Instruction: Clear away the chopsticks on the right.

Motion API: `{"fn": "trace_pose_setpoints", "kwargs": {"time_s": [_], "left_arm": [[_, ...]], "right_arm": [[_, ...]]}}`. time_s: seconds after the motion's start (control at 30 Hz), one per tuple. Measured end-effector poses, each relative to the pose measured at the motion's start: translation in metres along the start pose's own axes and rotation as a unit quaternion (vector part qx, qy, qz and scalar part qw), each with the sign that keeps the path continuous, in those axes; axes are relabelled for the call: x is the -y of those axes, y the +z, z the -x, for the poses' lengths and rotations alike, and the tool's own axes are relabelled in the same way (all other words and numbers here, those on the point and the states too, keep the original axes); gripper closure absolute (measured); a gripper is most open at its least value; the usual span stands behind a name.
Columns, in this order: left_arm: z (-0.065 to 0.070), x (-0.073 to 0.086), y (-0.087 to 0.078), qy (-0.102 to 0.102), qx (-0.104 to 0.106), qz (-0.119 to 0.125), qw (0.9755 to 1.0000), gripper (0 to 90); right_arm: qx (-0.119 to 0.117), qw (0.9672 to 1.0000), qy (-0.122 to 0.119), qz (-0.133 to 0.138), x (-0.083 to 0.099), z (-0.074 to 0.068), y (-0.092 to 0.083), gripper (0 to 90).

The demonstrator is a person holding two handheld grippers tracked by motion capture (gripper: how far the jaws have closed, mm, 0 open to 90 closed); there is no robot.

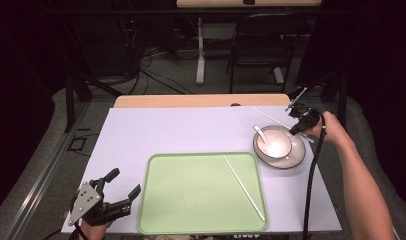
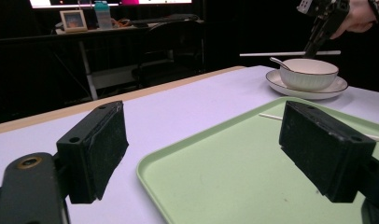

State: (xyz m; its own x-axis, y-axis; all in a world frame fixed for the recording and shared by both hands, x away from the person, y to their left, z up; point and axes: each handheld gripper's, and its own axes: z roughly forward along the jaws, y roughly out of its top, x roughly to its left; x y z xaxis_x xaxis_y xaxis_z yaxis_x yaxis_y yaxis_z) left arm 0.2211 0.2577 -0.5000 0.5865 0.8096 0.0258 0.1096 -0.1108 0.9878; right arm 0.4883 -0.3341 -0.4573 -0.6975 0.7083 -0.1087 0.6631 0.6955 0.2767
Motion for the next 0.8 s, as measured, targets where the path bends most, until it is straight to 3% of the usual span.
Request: {"fn": "trace_pose_setpoints", "kwargs": {"time_s": [0.03, 0.07, 0.17, 0.2, 0.23, 0.53, 0.8], "left_arm": [[0.000, 0.000, 0.000, 0.000, 0.000, 0.000, 1.0000, 15.2], [0.000, 0.000, 0.000, -0.001, 0.000, 0.000, 1.0000, 15.2], [0.000, 0.000, 0.000, 0.000, 0.000, 0.000, 1.0000, 15.2], [0.000, 0.000, 0.000, 0.000, 0.000, 0.000, 1.0000, 15.2], [0.000, 0.000, 0.000, 0.000, 0.000, 0.000, 1.0000, 15.2], [0.000, 0.000, 0.000, 0.000, 0.000, 0.000, 1.0000, 15.2], [0.000, 0.000, 0.000, -0.001, 0.001, -0.001, 1.0000, 15.2]], "right_arm": [[0.003, 0.9999, -0.005, 0.011, 0.000, 0.001, -0.003, 83.8], [0.003, 1.0000, 0.006, 0.002, -0.002, -0.001, -0.010, 83.7], [0.011, 0.9999, 0.004, 0.002, -0.005, -0.004, -0.025, 83.8], [0.012, 0.9997, 0.016, 0.012, -0.004, -0.006, -0.027, 83.8], [0.016, 0.9999, 0.005, 0.000, -0.007, -0.006, -0.035, 83.8], [0.050, 0.9985, 0.021, 0.003, -0.016, -0.025, -0.081, 83.8], [0.049, 0.9986, 0.019, 0.008, -0.020, -0.048, -0.104, 83.7]]}}
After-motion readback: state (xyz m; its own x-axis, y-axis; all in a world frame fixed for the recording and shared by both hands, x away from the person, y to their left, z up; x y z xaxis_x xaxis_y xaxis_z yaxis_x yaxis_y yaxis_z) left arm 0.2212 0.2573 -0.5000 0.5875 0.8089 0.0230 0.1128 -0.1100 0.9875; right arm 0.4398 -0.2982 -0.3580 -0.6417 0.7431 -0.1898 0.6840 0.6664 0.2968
